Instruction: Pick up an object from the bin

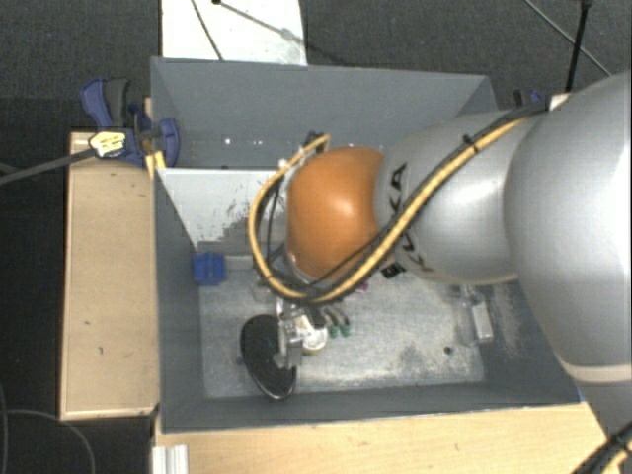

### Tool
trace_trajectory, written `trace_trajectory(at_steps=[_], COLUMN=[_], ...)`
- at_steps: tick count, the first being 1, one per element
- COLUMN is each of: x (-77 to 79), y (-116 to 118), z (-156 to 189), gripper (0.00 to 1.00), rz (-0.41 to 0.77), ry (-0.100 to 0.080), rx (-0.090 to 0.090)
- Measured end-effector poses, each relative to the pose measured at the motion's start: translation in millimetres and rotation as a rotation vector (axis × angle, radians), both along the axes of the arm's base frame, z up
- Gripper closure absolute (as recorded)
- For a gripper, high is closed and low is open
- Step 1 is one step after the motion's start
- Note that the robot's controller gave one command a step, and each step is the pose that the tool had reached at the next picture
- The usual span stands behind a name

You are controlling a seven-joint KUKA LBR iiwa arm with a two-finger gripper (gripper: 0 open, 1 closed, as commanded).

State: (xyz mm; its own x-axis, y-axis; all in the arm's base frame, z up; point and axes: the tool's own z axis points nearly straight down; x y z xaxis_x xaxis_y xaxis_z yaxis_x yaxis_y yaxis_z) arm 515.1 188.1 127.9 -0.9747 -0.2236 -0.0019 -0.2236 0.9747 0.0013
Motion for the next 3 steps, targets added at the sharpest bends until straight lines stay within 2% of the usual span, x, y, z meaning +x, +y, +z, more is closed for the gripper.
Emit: trace_trajectory(at_steps=[1,2,3], x=[-16.7,0.4,31.1], y=[-2.0,-3.4,-19.8], z=[-52.1,-55.6,-55.1], gripper=[0.00,0.00,0.00], rz=[0.159,0.257,0.797], ry=[0.000,0.002,-0.010], rx=[-0.001,-0.002,-0.002])
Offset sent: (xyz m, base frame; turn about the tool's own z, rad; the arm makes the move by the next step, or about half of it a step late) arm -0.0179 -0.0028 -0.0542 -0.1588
